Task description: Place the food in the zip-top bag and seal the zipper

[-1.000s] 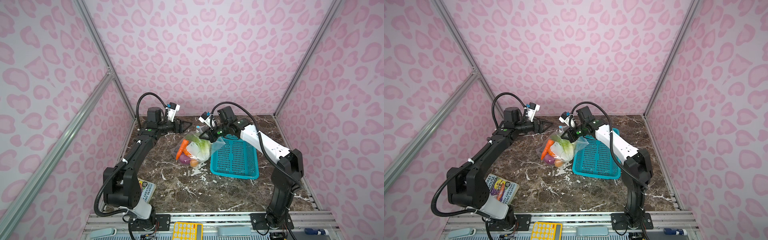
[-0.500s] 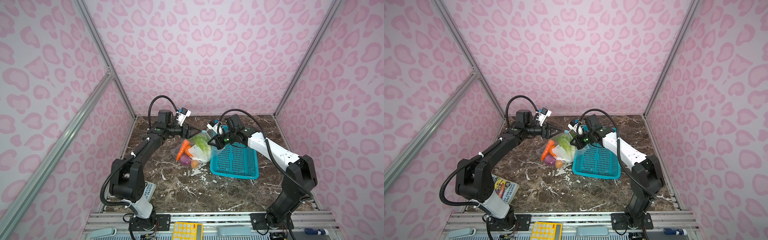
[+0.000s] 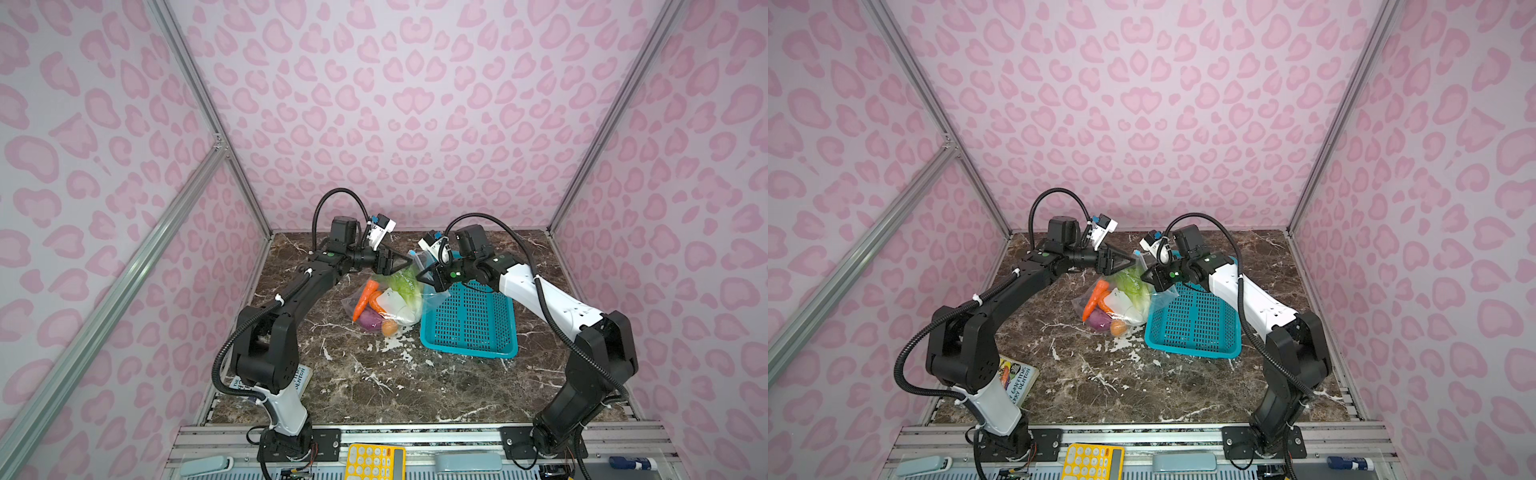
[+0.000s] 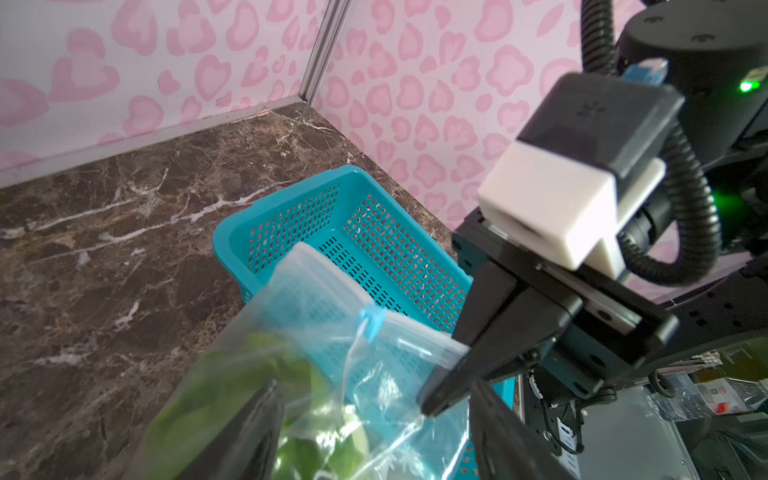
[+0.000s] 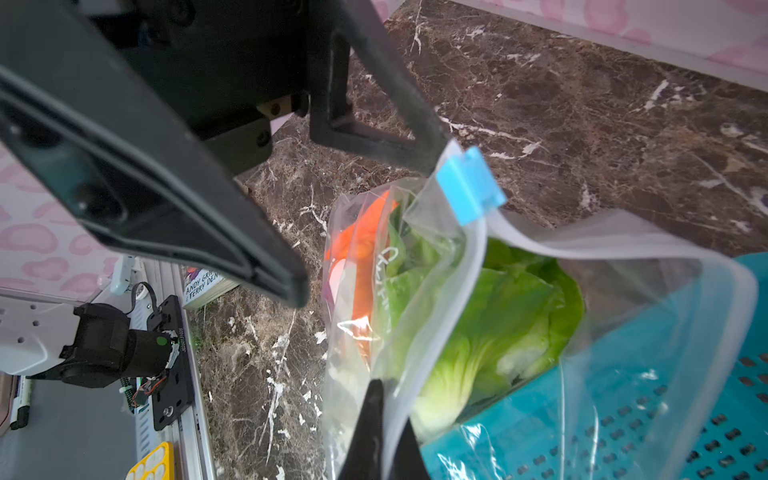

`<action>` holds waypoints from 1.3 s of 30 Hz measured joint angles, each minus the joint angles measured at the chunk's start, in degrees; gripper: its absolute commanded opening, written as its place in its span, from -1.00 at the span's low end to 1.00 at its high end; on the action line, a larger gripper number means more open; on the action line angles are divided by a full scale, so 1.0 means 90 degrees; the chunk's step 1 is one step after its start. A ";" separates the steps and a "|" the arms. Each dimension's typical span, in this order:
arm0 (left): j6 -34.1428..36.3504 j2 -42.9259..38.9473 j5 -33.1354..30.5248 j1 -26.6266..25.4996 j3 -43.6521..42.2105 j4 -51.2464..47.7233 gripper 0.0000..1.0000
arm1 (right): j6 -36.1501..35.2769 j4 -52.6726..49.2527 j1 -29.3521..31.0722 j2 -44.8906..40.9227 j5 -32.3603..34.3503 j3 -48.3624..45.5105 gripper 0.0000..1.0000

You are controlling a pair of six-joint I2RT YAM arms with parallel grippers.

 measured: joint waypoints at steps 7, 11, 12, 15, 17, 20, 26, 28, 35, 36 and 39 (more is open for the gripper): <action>0.0051 0.0381 -0.0010 -0.0146 0.0325 -0.0010 0.37 | -0.0039 -0.0002 -0.0005 -0.0073 -0.0034 -0.0019 -1.00; 0.0073 0.0493 0.0017 -0.0282 0.0328 -0.0010 0.04 | -0.0044 -0.0002 -0.0005 -0.0073 -0.0036 -0.0015 -1.00; 0.0075 0.0522 0.0027 -0.0301 0.0330 -0.0010 -0.12 | -0.0044 -0.0005 -0.0002 -0.0073 -0.0039 -0.0015 -1.00; 0.0087 0.0614 0.0102 -0.0304 0.0347 -0.0017 -0.66 | -0.0041 -0.0007 -0.0005 -0.0073 -0.0041 -0.0007 -1.00; 0.0092 0.0634 0.0121 -0.0304 0.0347 -0.0041 -0.76 | -0.0044 -0.0007 -0.0007 -0.0073 -0.0039 -0.0007 -1.00; 0.0092 0.0631 0.0134 -0.0306 0.0347 -0.0061 -0.76 | -0.0049 -0.0010 -0.0015 -0.0073 -0.0039 -0.0007 -1.00; 0.0141 0.0469 0.0080 -0.0304 0.0345 -0.0202 -0.92 | -0.0063 -0.0012 -0.0012 -0.0073 -0.0039 -0.0007 -1.00; 0.0143 0.0427 0.0066 -0.0306 0.0345 -0.0221 -0.92 | -0.0078 -0.0039 -0.0012 -0.0087 -0.0036 -0.0007 -0.90; 0.0398 0.0007 0.0007 -0.0306 0.0413 -0.0738 -0.92 | -0.0403 -0.0435 -0.0034 -0.0396 0.0121 0.0277 0.00; 0.0461 -0.0100 0.0000 -0.0306 0.0437 -0.0862 -0.92 | -0.0435 -0.0576 -0.0049 -0.0440 0.0165 0.0408 0.09; 0.0629 -0.0403 -0.0007 -0.0306 0.0461 -0.1139 -0.92 | -0.0656 -0.0765 -0.0131 -0.0617 0.0270 0.0690 0.17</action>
